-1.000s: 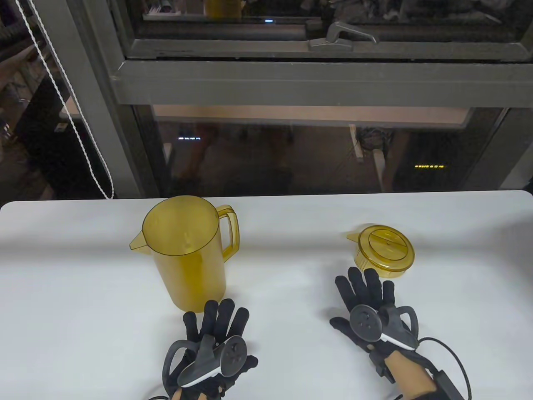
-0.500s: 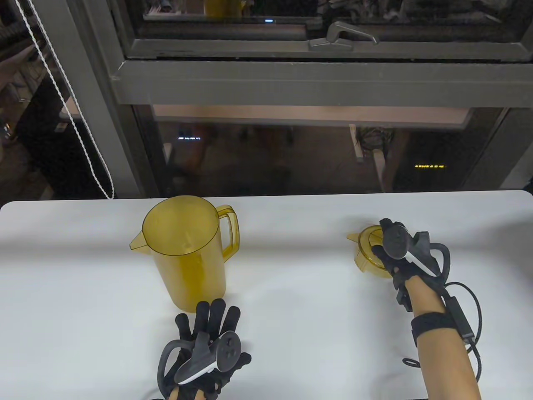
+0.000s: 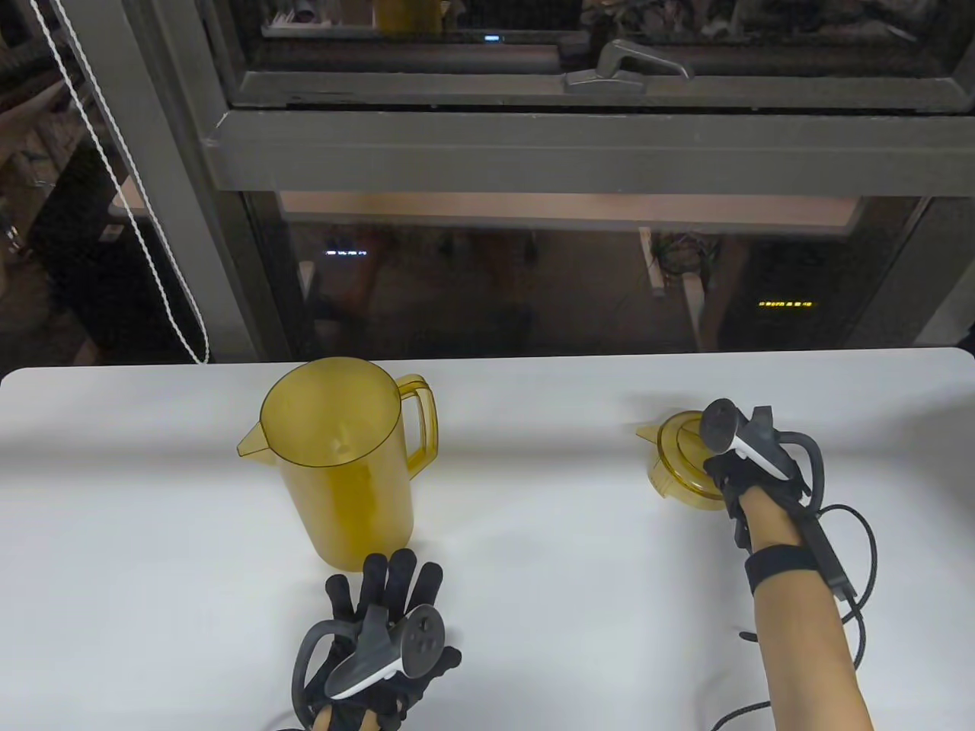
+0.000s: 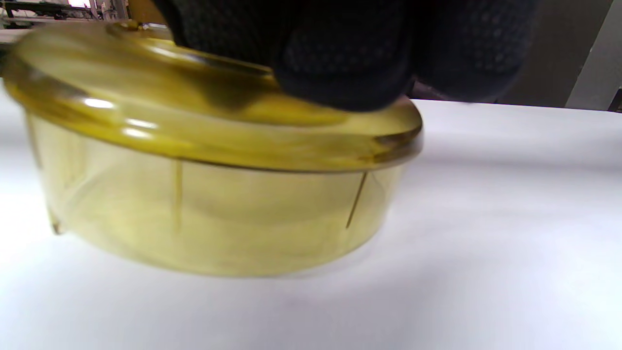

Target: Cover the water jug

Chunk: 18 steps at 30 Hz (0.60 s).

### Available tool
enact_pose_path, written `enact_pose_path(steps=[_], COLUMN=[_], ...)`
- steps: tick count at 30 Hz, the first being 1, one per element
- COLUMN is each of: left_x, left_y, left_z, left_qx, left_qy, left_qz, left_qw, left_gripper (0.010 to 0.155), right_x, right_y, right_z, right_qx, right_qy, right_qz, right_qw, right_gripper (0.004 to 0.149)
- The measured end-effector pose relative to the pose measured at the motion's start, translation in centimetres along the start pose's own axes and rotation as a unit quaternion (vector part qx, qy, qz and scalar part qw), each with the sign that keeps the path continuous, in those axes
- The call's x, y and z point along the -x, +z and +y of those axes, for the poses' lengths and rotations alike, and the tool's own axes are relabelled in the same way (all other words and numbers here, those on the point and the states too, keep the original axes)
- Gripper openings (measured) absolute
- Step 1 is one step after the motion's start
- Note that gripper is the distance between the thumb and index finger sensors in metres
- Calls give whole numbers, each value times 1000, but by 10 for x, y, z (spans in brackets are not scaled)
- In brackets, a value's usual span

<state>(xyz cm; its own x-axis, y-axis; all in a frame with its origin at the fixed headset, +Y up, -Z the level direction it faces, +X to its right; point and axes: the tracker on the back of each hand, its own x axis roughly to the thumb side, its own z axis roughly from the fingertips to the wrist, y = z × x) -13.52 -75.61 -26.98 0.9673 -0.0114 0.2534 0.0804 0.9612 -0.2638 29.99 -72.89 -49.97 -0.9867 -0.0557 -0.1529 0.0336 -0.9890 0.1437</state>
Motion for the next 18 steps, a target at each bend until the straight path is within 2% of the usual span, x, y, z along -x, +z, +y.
enact_pose_path(steps=[5,9,14,18], left_x=[0,0,-2,-6], left_y=[0,0,1,0], left_z=[1,1,3,4], left_qx=[5,5,3,4], left_qy=[-3,-4,-7,-10], left_qz=[1,1,-5,-13], left_qw=[1000,1000,1000,1000], left_gripper=[92,92,92,91], right_x=[-6,-9,-20,-37], right_y=[4,22,65,116], right_z=[4,6,-9,-18], right_qx=[72,110,175,211], right_qy=[51,44,19,0], right_qz=[-12,-15,-63,-120], right_qw=[996,993,982,970], right_gripper=[57,57,57,57])
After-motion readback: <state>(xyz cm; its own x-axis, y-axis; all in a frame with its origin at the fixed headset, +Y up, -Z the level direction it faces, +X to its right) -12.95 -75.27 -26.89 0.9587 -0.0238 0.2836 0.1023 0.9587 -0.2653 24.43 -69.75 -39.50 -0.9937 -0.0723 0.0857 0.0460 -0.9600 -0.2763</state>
